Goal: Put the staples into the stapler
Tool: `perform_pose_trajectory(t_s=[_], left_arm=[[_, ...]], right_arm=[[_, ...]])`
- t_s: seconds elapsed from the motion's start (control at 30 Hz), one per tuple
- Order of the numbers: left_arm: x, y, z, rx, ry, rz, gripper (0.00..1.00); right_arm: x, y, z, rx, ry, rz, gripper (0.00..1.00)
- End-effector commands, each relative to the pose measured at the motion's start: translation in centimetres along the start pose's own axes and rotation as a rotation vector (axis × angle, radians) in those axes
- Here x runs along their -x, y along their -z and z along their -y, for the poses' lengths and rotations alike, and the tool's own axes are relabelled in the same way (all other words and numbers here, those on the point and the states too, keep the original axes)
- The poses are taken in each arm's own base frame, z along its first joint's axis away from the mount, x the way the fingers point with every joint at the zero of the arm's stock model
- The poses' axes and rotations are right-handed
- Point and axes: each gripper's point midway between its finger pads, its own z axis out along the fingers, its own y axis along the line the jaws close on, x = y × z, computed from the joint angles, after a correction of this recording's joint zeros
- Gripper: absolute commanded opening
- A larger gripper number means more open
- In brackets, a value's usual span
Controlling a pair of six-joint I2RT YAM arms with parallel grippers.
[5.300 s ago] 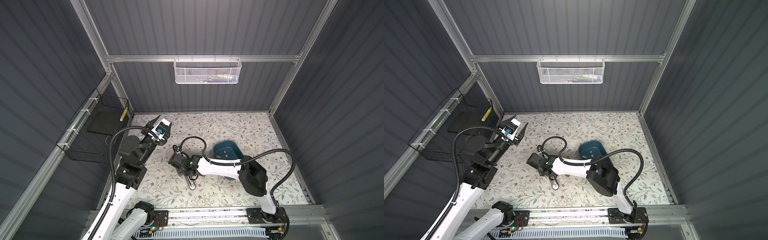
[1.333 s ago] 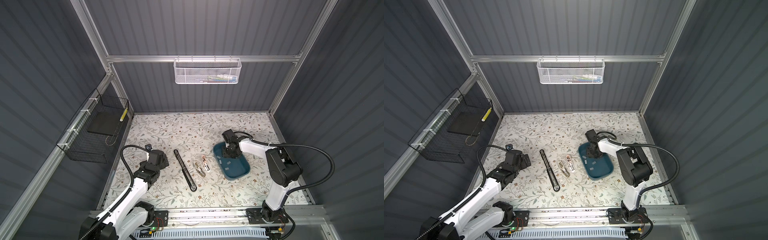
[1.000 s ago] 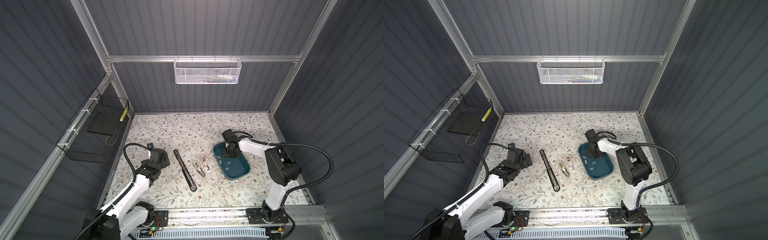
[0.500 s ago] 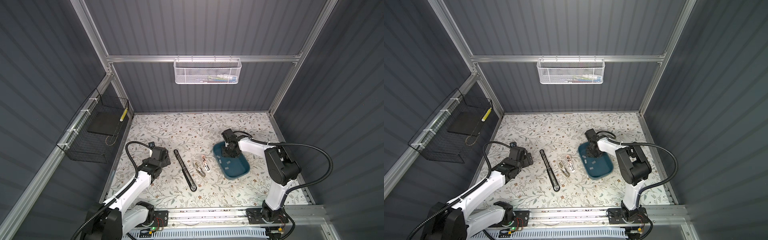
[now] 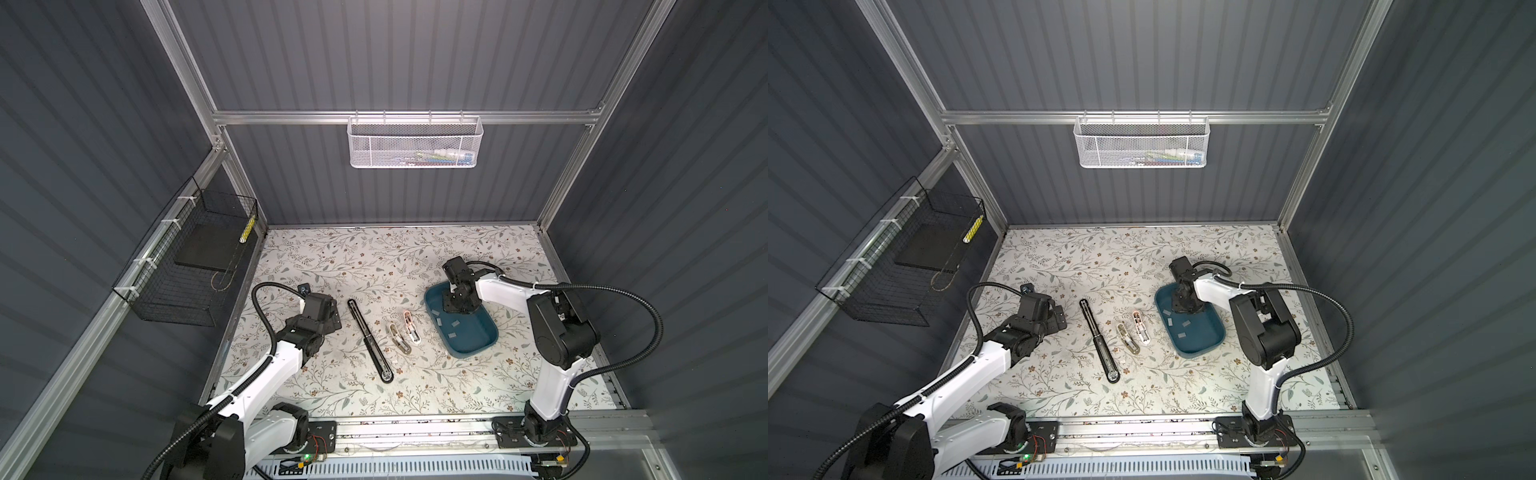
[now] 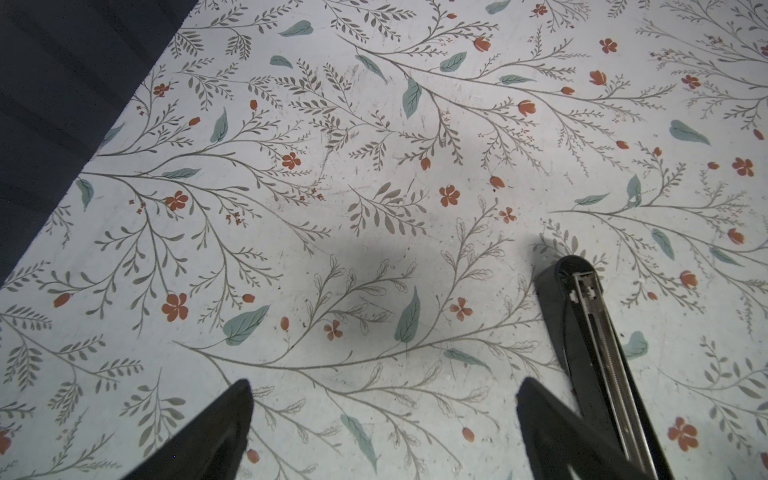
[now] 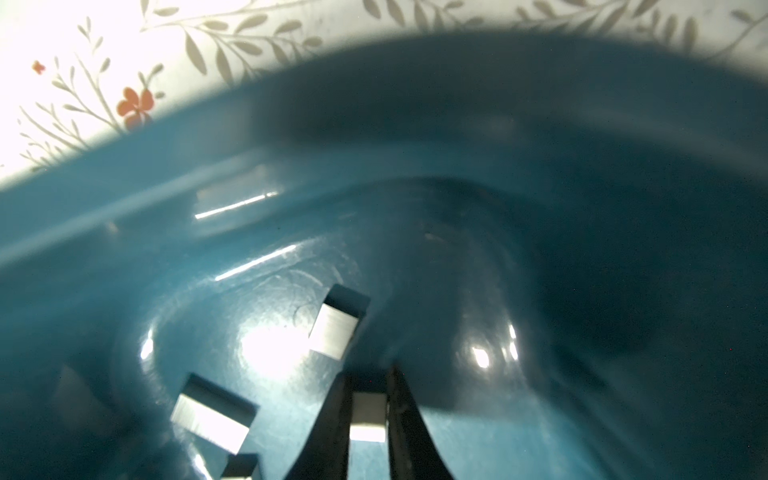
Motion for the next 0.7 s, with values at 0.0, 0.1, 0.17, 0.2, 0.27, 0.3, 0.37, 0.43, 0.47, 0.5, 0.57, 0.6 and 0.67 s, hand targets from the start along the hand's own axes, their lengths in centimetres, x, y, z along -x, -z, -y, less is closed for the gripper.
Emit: perform_pose_trajectory(t_s=[0.0, 0.1, 0.17, 0.2, 0.27, 0.3, 0.37, 0.43, 0.47, 0.5, 0.57, 0.6, 0.67], left_arm=[[1.5, 0.6, 0.4, -0.018, 0.014, 0.04, 0.99], [1.5, 0.7, 0.3, -0.022, 0.015, 0.041, 0.99], [1.5, 0.8, 0.5, -0.034, 0.015, 0.046, 0.99], [1.5, 0.9, 0.5, -0.038, 0.016, 0.049, 0.99], [1.6, 1.1, 0.4, -0.041, 0.02, 0.056, 0.99], [1.6, 1.2, 0.4, -0.045, 0.02, 0.059, 0.99], [1.6, 1.4, 0.6, -0.063, 0.022, 0.066, 0.99], [1.7, 1.7, 0.7, -0.082, 0.022, 0.076, 1.0], [1.8, 2.0, 0.7, -0.093, 0.027, 0.086, 0.99], [1.8, 2.2, 0.6, -0.097, 0.032, 0.095, 0.99], [1.9, 2.8, 0.3, -0.104, 0.04, 0.117, 0.99], [1.9, 3.1, 0.2, -0.113, 0.046, 0.128, 0.99], [1.9, 3.8, -0.3, -0.114, 0.068, 0.15, 0.99]], right_arm=[[-1.0, -1.2, -0.2, 0.004, 0.002, -0.052, 0.18], [-0.6, -0.9, -0.2, 0.007, 0.002, -0.034, 0.17], [-0.4, -0.6, -0.2, 0.007, 0.004, -0.021, 0.16], [-0.2, -0.4, -0.3, 0.011, 0.003, -0.011, 0.16], [0.0, 0.0, -0.4, 0.018, 0.007, -0.001, 0.15], [0.2, 0.2, -0.5, 0.024, 0.008, 0.009, 0.14], [0.5, 0.9, -0.4, 0.027, 0.009, 0.034, 0.14], [0.9, 1.9, -0.3, 0.026, 0.013, 0.065, 0.14], [1.0, 2.4, -0.3, 0.028, 0.016, 0.081, 0.14], [1.1, 2.9, -0.1, 0.028, 0.014, 0.099, 0.14], [1.1, 3.8, -0.2, 0.043, 0.017, 0.13, 0.13], [1.1, 4.1, -0.3, 0.045, 0.019, 0.14, 0.13], [1.1, 4.9, -0.5, 0.045, 0.035, 0.161, 0.12]])
